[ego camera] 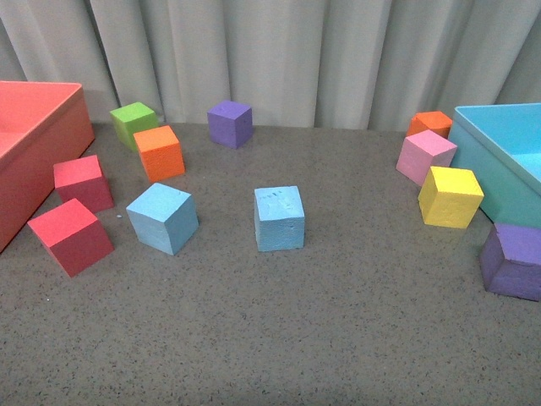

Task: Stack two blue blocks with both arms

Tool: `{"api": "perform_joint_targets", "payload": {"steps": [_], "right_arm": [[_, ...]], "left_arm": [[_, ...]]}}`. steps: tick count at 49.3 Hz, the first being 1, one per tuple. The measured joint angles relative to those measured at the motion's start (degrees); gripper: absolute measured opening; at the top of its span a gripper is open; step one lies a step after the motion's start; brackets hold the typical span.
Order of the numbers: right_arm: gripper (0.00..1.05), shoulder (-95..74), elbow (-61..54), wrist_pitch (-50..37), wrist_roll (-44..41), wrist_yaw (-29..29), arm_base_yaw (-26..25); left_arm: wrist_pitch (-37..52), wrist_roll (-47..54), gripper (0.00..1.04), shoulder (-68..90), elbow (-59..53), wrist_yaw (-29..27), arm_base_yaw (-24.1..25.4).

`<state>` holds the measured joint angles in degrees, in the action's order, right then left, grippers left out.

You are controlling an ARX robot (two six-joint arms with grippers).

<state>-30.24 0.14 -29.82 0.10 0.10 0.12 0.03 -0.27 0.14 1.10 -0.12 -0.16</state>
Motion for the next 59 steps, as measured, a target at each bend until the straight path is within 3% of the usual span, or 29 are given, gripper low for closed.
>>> {"api": "perform_joint_targets", "payload": {"steps": [48,52,55,59], "right_arm": [[0.01,20.13,0.00,19.50,0.00,0.00,0.00],[0.01,27.26,0.02,28.68,-0.02,-0.15,0.00],[0.01,29.79,0.02,29.46,-0.02,-0.15,0.00],[0.12,29.94,0.02,29.73,-0.09,-0.17,0.00]], "left_arm": [[0.00,0.00,0.98,0.00,0.00,0.00,0.00],[0.00,0.00,0.98,0.00,0.00,-0.02,0.00],[0.00,0.00,0.98,0.00,0.00,0.00,0.00],[0.00,0.00,0.98,-0.02,0.00,0.00,0.00]]}}
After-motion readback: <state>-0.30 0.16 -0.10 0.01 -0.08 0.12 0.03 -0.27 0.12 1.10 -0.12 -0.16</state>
